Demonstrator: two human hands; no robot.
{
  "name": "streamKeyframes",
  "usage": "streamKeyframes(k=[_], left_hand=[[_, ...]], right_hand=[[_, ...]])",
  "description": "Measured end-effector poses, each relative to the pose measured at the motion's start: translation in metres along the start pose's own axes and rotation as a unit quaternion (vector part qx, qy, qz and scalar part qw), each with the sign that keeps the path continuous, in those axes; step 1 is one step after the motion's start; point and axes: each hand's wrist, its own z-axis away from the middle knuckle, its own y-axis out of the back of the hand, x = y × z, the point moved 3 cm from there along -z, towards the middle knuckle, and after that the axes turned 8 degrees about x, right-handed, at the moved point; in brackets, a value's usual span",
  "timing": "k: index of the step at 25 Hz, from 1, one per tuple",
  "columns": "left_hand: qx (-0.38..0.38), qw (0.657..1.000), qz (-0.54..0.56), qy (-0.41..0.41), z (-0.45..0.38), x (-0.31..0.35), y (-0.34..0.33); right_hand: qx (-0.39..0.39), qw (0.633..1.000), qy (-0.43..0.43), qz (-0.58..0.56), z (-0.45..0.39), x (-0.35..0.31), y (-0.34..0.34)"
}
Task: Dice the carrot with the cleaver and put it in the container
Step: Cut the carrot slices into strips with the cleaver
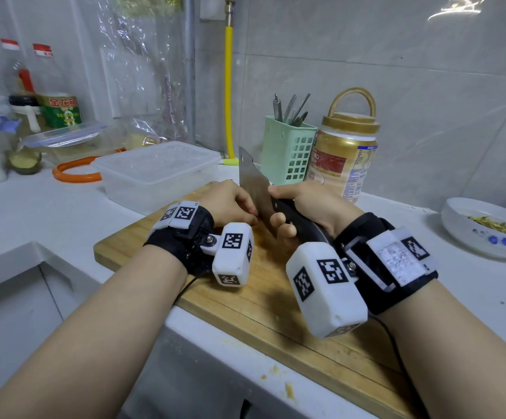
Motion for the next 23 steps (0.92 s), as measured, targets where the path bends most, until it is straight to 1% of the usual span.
streamKeyframes(k=[8,11,17,23], left_hand=[[0.007,1.000,-0.002,0.010,0.0007,-0.0002,0.0006],[0.011,1.000,0.007,0.007,0.0001,0.0009,0.0005],[-0.004,0.999,0.028,0.019,0.0029,0.0034,0.0002],[0.002,0.999,0.022,0.032,0.0019,0.0007,0.0014]], right_hand=[[0.006,1.000,0.008,0.010,-0.0007,0.0055,-0.0072],[0.004,1.000,-0.002,0.011,-0.0011,0.0065,-0.0063],[-0.007,0.999,-0.044,-0.022,-0.0048,0.0064,0.0010],[-0.006,0.999,-0.039,-0.019,-0.0059,0.0061,0.0013]])
